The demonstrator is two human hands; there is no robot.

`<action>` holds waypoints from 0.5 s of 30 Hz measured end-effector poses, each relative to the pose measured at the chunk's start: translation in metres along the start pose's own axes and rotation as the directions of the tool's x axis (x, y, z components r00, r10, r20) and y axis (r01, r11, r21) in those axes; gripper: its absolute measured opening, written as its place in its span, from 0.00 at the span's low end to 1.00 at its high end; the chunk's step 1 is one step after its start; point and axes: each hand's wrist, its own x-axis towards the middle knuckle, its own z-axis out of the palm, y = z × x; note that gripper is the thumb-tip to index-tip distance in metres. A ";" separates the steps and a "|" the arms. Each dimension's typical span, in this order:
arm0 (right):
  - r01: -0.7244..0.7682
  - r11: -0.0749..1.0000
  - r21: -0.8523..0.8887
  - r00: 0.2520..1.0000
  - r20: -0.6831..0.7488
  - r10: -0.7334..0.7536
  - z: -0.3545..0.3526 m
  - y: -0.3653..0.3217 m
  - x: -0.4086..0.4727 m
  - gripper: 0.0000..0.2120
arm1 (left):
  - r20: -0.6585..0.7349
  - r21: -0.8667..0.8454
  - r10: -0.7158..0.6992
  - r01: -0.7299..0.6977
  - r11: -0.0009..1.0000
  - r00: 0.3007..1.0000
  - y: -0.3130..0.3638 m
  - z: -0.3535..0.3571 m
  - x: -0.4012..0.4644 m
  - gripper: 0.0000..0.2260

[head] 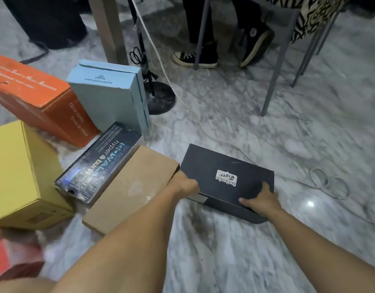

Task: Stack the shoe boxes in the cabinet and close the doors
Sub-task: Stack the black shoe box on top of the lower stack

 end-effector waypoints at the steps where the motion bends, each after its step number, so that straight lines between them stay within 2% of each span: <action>1: -0.002 1.000 0.022 1.000 -0.006 0.003 0.000 0.001 -0.001 0.54 | -0.004 -0.060 -0.009 0.009 0.998 1.000 0.001 0.000 -0.001 0.08; 4: -0.013 0.998 0.057 1.000 -0.009 0.013 0.000 0.001 -0.002 0.55 | -0.030 -0.017 -0.134 0.134 0.991 0.991 -0.004 -0.003 -0.005 0.24; 5: -0.015 0.998 0.055 1.000 -0.005 0.016 -0.001 0.001 -0.004 0.55 | 0.005 -0.020 -0.145 0.145 0.989 0.989 -0.006 -0.004 -0.007 0.23; 7: -0.024 0.998 0.064 1.000 -0.002 0.024 -0.002 0.000 -0.006 0.55 | 0.051 -0.071 -0.154 0.158 0.985 0.987 -0.009 -0.008 -0.010 0.15; 10: -0.053 0.991 0.119 0.999 -0.007 0.054 -0.008 0.001 -0.013 0.54 | 0.010 -0.134 -0.141 0.141 0.981 0.990 -0.011 -0.012 -0.014 0.12; 15: -0.060 0.972 0.225 0.965 -0.236 0.114 -0.038 -0.015 -0.039 0.44 | -0.148 -0.330 -0.073 0.020 0.944 0.986 0.003 -0.022 -0.018 0.15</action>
